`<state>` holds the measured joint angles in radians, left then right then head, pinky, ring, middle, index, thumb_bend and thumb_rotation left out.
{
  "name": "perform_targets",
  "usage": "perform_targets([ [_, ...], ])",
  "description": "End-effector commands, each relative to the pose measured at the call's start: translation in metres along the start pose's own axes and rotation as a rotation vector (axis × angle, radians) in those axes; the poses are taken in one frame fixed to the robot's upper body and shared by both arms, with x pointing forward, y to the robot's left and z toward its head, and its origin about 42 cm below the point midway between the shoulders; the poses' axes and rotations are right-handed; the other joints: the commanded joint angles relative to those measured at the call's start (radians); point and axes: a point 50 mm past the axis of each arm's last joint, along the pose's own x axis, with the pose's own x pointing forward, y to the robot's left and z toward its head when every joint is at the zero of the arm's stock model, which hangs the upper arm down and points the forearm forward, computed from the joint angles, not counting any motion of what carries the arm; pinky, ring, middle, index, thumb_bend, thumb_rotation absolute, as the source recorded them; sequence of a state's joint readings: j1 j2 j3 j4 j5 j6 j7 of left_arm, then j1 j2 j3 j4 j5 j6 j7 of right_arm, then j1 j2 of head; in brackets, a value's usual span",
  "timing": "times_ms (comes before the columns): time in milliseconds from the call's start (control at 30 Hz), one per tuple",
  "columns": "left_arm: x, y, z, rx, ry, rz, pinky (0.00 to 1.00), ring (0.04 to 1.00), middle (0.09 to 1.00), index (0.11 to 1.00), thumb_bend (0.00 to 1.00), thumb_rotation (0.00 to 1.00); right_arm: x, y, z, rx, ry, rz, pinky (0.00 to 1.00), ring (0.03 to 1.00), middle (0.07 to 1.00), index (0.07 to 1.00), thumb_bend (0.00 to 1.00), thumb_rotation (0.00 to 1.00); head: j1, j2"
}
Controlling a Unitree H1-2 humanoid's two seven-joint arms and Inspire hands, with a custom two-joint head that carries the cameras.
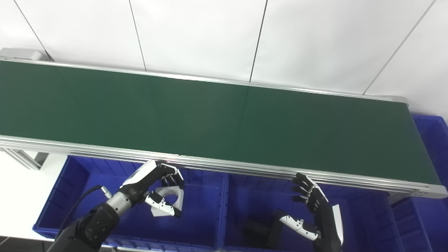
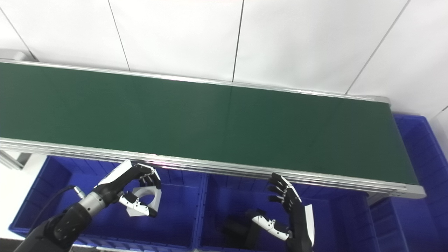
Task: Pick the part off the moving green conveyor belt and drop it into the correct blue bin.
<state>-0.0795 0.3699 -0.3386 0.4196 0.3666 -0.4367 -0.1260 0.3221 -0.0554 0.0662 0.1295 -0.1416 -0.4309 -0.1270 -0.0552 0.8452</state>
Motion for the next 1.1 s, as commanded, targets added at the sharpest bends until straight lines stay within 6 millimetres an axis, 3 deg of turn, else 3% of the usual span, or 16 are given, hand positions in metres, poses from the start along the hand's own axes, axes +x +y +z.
perform_targets([
  [0,0.005,0.017,0.006,0.042,-0.052,0.044,0.33,0.435,0.498,0.494,0.47,0.00,0.005,-0.001,0.010,0.002,-0.050,-0.001,0.62,0.734,0.780,0.805,0.66,0.14,0.002,-0.001],
  [33,0.005,0.018,0.006,0.064,-0.051,0.047,0.34,0.443,0.499,0.488,0.48,0.00,0.005,-0.001,0.010,0.006,-0.050,-0.001,0.62,0.735,0.781,0.804,0.66,0.14,0.002,-0.002],
  [67,0.004,0.019,0.007,0.085,-0.047,0.051,0.43,0.463,0.507,0.476,0.49,0.00,0.005,-0.002,0.009,0.011,-0.049,-0.002,0.63,0.738,0.781,0.803,0.66,0.14,0.002,-0.003],
  [100,0.003,0.019,0.007,0.099,-0.044,0.054,0.52,0.567,0.519,0.472,0.51,0.00,0.005,-0.002,0.009,0.015,-0.049,-0.002,0.63,0.740,0.781,0.802,0.67,0.14,0.002,-0.003],
  [133,0.002,0.020,0.008,0.113,-0.039,0.055,0.55,0.612,0.567,0.512,0.60,0.00,0.006,-0.001,0.009,0.015,-0.051,-0.002,0.63,0.740,0.781,0.802,0.67,0.14,0.001,-0.003],
  [167,0.001,0.021,0.009,0.119,-0.036,0.055,0.61,0.681,0.660,0.593,0.77,0.00,0.006,-0.001,0.009,0.014,-0.053,-0.002,0.63,0.739,0.780,0.802,0.67,0.14,0.001,-0.003],
  [233,-0.001,0.023,0.011,0.132,-0.025,0.036,0.69,0.804,0.808,0.711,0.92,0.03,0.006,-0.001,0.009,0.010,-0.053,0.001,0.62,0.737,0.781,0.803,0.66,0.13,0.001,-0.003],
  [333,-0.003,0.030,0.014,0.128,-0.006,-0.035,0.82,0.944,0.964,0.857,0.97,0.15,0.006,-0.001,0.009,-0.010,-0.056,0.006,0.61,0.732,0.780,0.805,0.66,0.14,-0.001,-0.005],
  [367,-0.004,0.032,0.015,0.128,0.000,-0.064,0.89,0.979,0.988,0.901,0.97,0.20,0.006,-0.001,0.009,-0.016,-0.056,0.006,0.62,0.734,0.780,0.806,0.65,0.14,-0.002,-0.004],
  [467,-0.006,0.039,0.020,0.157,0.016,-0.180,0.98,0.996,0.998,0.956,0.96,0.27,0.006,-0.001,0.010,-0.011,-0.055,0.004,0.63,0.734,0.779,0.806,0.66,0.14,0.000,-0.005],
  [633,-0.013,0.048,0.037,0.164,0.021,-0.318,1.00,1.000,1.000,1.000,1.00,0.40,0.006,0.000,0.009,-0.007,-0.054,0.004,0.62,0.735,0.782,0.810,0.66,0.15,-0.001,-0.006],
  [833,-0.022,0.062,0.055,0.029,0.006,-0.481,1.00,1.000,1.000,1.000,1.00,0.40,0.007,0.001,0.010,-0.009,-0.053,0.004,0.62,0.731,0.783,0.811,0.66,0.15,-0.007,-0.008],
  [900,-0.026,0.066,0.060,-0.049,-0.015,-0.502,0.95,1.000,1.000,0.996,1.00,0.40,0.006,0.001,0.010,-0.007,-0.052,0.004,0.62,0.733,0.782,0.811,0.66,0.14,-0.014,-0.012],
  [933,-0.029,0.067,0.062,-0.099,-0.035,-0.496,0.90,0.991,0.988,0.929,0.95,0.38,0.006,0.002,0.009,-0.004,-0.052,0.003,0.62,0.735,0.783,0.812,0.66,0.14,-0.017,-0.013],
  [1000,-0.031,0.066,0.063,-0.188,-0.081,-0.456,0.89,0.984,0.981,0.909,0.93,0.38,0.006,0.002,0.009,0.001,-0.053,0.003,0.62,0.735,0.783,0.812,0.66,0.14,-0.036,-0.013],
  [1067,-0.033,0.057,0.060,-0.343,-0.131,-0.367,0.88,0.899,0.881,0.822,0.85,0.28,0.005,0.004,0.009,0.011,-0.046,0.003,0.63,0.739,0.782,0.811,0.65,0.13,-0.052,-0.013],
])
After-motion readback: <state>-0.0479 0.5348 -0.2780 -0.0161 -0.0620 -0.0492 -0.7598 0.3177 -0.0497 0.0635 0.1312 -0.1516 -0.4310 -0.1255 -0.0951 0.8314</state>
